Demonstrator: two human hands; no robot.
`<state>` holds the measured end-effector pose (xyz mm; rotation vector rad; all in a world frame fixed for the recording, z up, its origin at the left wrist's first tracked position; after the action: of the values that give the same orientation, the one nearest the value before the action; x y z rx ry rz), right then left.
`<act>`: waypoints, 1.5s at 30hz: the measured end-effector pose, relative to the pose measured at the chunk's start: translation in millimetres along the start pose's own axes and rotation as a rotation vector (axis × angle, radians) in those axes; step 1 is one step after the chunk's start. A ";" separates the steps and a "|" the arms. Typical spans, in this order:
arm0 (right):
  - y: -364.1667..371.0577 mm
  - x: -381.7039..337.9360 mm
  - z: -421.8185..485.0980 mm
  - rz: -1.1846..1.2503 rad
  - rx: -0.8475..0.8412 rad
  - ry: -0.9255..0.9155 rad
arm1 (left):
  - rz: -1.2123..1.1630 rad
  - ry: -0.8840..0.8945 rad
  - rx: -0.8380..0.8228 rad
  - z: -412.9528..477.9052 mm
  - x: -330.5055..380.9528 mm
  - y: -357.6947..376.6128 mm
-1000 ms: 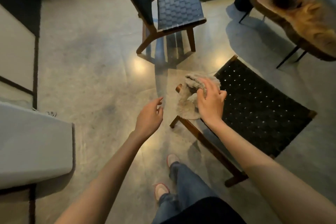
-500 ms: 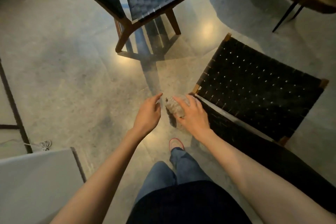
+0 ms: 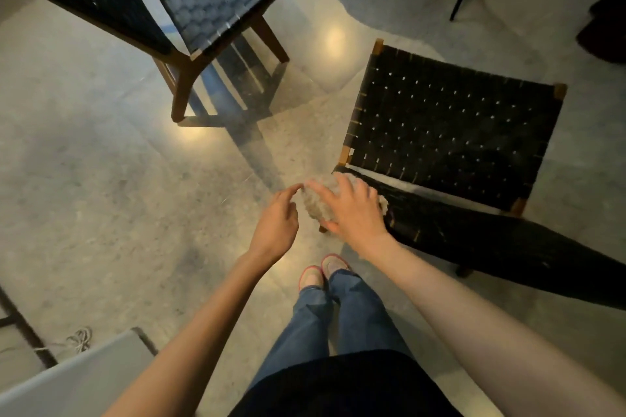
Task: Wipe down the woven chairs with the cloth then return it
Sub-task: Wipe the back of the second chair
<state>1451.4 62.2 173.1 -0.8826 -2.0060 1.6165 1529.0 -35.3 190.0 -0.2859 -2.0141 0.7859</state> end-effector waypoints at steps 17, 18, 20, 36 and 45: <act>-0.5 -2.9 -12.0 -0.088 0.317 0.099 | 0.037 0.227 -0.055 -1.6 8.0 6.1; -0.8 2.4 -13.5 -0.105 0.306 0.097 | 0.050 0.272 -0.083 -1.6 16.6 11.9; -2.9 11.5 -16.5 -0.117 0.291 0.151 | 0.079 0.357 -0.130 -3.4 31.0 23.8; 10.9 91.7 -63.7 -0.019 0.111 0.262 | 0.948 0.379 -0.137 -18.2 36.0 86.8; 18.4 171.8 -121.1 -0.008 0.021 0.189 | 0.875 0.300 -0.106 -37.1 78.8 147.3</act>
<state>1413.7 269.8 172.5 -0.9795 -1.8573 1.4869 1501.3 131.7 164.6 -1.3196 -1.6062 1.0714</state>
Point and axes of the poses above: each hand's wrist, its own z-axis towards the middle knuckle, its own y-axis out of the palm, x = y × z, the point moved 9 cm from there along z, towards the middle knuckle, and after that the axes turned 5 degrees about y, right-handed, at the moved point
